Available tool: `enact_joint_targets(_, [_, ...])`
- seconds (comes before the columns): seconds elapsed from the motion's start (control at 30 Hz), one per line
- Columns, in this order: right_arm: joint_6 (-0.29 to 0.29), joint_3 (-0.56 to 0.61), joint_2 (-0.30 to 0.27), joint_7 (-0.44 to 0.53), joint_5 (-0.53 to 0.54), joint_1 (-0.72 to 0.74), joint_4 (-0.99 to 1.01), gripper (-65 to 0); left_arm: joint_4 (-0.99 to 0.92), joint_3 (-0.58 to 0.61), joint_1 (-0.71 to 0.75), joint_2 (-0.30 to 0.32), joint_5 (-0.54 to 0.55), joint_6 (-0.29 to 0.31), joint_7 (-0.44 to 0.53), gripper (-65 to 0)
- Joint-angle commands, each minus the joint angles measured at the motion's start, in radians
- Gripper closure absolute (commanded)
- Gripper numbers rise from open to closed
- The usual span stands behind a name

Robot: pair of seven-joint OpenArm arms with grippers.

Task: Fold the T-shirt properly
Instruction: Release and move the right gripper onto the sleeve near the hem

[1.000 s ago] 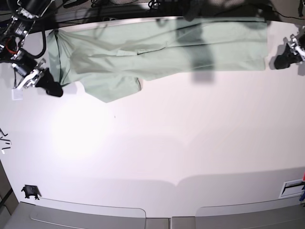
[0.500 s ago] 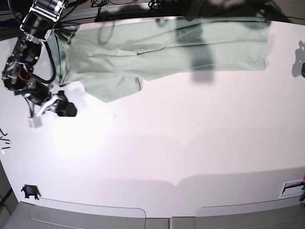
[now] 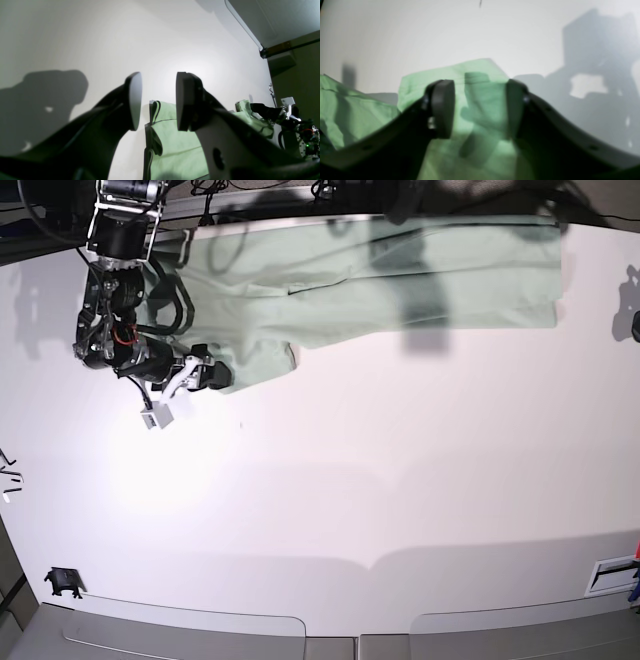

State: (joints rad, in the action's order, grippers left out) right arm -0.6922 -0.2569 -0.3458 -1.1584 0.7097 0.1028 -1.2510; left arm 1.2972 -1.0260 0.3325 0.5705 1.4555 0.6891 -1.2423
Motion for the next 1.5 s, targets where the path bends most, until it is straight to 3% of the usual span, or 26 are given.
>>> enact_joint_targets(0.0, [-0.006,-0.005,-0.011,0.008,0.031,0.019,-0.014,-20.9,0.016,-0.007,0.0,0.026,0.028,0.009,0.009,-20.7])
enact_joint_targets(0.1, [-0.006,-0.005,-0.014,0.006,0.033,0.02,-0.014,0.0,0.016,-0.007,0.0,0.026,0.028,0.009,0.009,-20.7])
enact_joint_targets(0.27, [-0.006,-0.005,-0.014,-0.001,0.048,0.036,-0.02,0.0,0.016,-0.007,0.0,0.026,0.028,0.009,0.009,-20.7])
enact_joint_targets(0.5, [-0.006,-0.005,-0.014,-0.187,0.348,0.035,-0.075,0.0,0.016,-0.007,0.001,0.026,0.028,0.009,0.009,-20.7])
enact_joint_targets(0.7, [-0.006,-0.005,-0.014,-0.238,0.462,0.01,-0.185,0.0,0.016,-0.007,0.001,0.026,0.028,0.009,0.009,-20.7])
enact_joint_targets(0.8, [-0.006,-0.005,-0.011,-0.236,0.399,-0.012,-0.235,0.0,0.016,-0.007,0.0,0.026,0.028,0.009,0.009,-20.7])
enact_joint_targets(0.93, [-0.006,-0.005,-0.011,-0.142,0.181,-0.011,-0.235,0.0,0.016,-0.007,0.0,0.026,0.028,0.009,0.01,-20.7])
enact_joint_targets(0.97, [-0.006,-0.005,-0.011,-0.111,0.129,-0.012,-0.233,-3.8,0.016,-0.007,0.0,0.026,0.028,0.009,0.014,-20.7])
enact_joint_targets(1.07, [-0.006,-0.005,-0.011,0.012,-0.01,-0.012,-0.218,-28.8,0.016,-0.007,0.0,0.026,0.028,0.009,0.017,-20.7])
enact_joint_targets(1.1, [-0.005,-0.005,-0.011,0.058,-0.047,-0.011,-0.208,-32.2,0.016,-0.007,0.0,0.026,0.028,0.009,0.017,-20.7])
enact_joint_targets(1.17, [0.043,-0.005,-0.011,0.129,-0.116,-0.011,-0.183,-32.8,0.016,-0.007,0.0,0.026,0.028,0.009,0.017,-20.7])
enact_joint_targets(1.23, [0.068,-0.005,-0.012,0.138,-0.135,-0.005,-0.146,-32.8,0.016,-0.007,0.0,0.026,0.028,0.009,0.017,-20.7])
enact_joint_targets(1.47, [0.069,-0.005,-0.011,0.119,-0.127,0.002,0.019,-32.7,0.016,-0.007,0.0,0.026,0.028,0.009,0.017,-20.7])
